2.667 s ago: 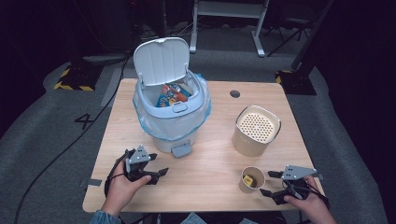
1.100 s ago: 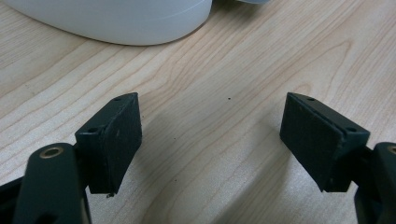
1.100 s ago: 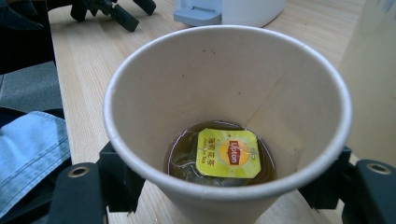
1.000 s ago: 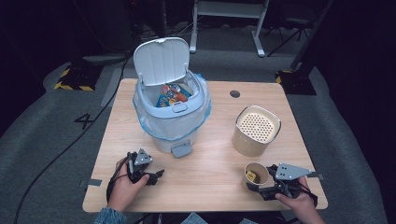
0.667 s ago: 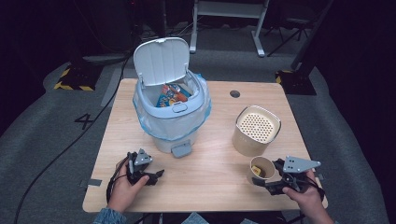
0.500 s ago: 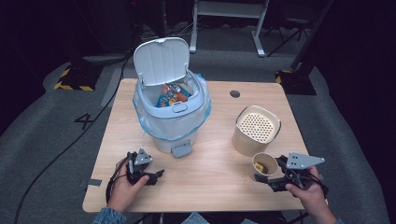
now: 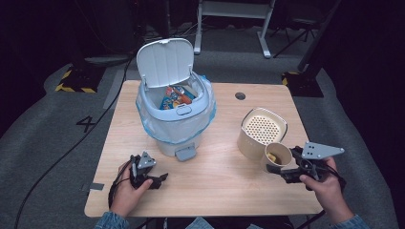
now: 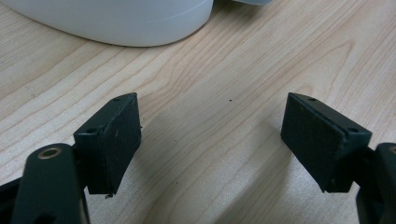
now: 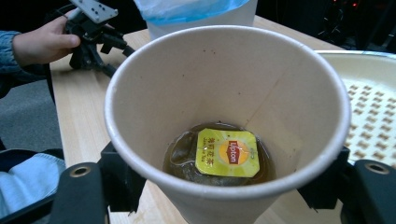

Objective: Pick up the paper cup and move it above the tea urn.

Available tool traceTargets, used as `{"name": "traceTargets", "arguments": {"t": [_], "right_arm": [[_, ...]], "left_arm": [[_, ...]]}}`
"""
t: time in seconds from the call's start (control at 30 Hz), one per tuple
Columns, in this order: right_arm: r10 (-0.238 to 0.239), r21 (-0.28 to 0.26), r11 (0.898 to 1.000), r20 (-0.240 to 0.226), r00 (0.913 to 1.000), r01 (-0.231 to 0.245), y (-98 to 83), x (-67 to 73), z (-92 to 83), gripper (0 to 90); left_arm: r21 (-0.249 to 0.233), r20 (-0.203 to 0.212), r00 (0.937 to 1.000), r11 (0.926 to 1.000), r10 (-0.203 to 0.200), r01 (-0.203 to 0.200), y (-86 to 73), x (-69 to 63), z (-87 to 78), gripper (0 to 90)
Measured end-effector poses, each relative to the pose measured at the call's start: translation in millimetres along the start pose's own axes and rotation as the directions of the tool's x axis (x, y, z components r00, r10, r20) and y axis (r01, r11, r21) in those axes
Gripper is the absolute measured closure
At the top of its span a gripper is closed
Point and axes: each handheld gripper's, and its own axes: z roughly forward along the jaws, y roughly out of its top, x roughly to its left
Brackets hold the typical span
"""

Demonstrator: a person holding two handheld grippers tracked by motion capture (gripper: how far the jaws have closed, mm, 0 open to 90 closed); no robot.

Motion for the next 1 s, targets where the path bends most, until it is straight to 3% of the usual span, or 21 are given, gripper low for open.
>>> {"name": "traceTargets", "arguments": {"t": [0.43,0.63,1.0], "right_arm": [[0.014,-0.014,1.0,0.066,0.9977,-0.013,38.6,-23.0,-7.3,30.3],[0.002,-0.005,1.0,0.097,0.9953,-0.002,53.6,-41.4,-2.5,30.3],[0.032,0.009,0.999,0.155,0.9874,-0.034,65.6,-74.4,14.6,30.3]], "left_arm": [[0.002,-0.005,1.0,1.0,-0.008,0.008,2.1,-0.1,2.3,18.6],[0.002,-0.004,1.0,1.0,-0.008,0.008,2.1,0.0,2.3,18.6],[0.001,-0.004,1.0,1.0,-0.008,0.008,2.1,0.0,2.4,18.6]]}}
